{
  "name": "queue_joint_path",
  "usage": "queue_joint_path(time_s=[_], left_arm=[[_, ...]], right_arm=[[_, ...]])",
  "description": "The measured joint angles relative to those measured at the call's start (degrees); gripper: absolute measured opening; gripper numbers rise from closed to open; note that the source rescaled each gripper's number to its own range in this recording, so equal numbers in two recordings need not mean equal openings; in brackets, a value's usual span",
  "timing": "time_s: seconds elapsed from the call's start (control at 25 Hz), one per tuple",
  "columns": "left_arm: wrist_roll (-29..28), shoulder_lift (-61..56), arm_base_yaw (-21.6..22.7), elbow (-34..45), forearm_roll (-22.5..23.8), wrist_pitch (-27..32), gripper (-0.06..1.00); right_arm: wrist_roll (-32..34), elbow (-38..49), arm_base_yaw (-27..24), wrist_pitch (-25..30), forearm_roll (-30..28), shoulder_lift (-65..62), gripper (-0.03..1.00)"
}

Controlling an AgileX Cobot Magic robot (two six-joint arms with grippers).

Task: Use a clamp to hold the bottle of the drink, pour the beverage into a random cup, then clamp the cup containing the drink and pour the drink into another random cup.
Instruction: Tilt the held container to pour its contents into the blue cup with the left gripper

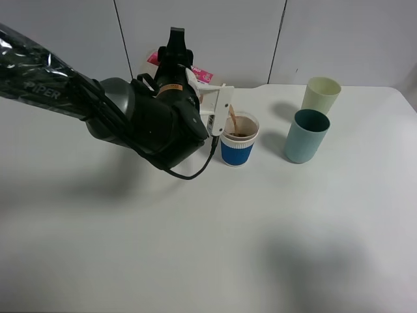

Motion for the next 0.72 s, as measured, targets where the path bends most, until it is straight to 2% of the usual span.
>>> queue_joint_path(time_s=[0.36,0.72], left_arm=[[1.94,0.0,0.0,0.0,2.4,-0.04,0.05],[2.38,0.0,0.0,0.0,8.42,-0.04,0.05]], right_arm=[[0.0,0.0,0.0,0.0,0.0,0.0,1.0],[0.0,0.0,0.0,0.0,0.0,0.0,1.0]])
